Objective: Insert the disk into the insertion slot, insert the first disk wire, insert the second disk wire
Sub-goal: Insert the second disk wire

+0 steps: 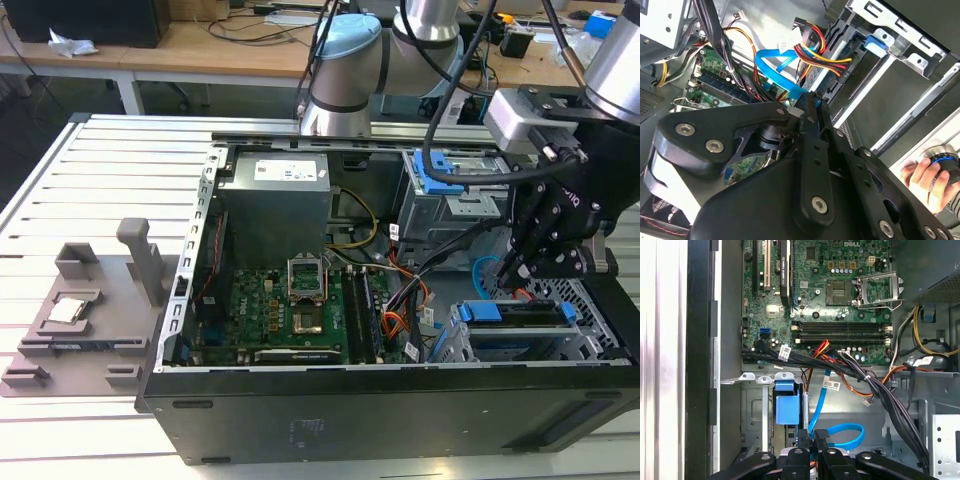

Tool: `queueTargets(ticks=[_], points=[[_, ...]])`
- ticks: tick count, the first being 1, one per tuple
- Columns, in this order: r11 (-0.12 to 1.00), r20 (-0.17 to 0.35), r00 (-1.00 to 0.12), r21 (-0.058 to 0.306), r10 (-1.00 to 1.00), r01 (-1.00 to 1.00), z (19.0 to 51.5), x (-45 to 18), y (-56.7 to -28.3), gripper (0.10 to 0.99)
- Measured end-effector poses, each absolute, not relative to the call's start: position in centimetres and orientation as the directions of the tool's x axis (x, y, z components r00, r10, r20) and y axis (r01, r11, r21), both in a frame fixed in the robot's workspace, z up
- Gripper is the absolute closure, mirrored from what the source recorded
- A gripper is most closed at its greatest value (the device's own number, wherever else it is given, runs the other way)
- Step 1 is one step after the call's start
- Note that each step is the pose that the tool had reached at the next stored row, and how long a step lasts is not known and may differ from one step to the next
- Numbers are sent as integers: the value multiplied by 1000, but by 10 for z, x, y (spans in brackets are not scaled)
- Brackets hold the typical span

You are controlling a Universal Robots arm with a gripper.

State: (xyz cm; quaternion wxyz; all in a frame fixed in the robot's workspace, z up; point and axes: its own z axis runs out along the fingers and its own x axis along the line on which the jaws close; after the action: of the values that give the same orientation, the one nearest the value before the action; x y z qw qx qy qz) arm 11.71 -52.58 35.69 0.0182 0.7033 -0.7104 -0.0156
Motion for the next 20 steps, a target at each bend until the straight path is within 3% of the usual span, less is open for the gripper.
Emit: queueTargets(ticks=[20], points=[[8,4,-8,48,-1000,-999,344,129,-536,925]])
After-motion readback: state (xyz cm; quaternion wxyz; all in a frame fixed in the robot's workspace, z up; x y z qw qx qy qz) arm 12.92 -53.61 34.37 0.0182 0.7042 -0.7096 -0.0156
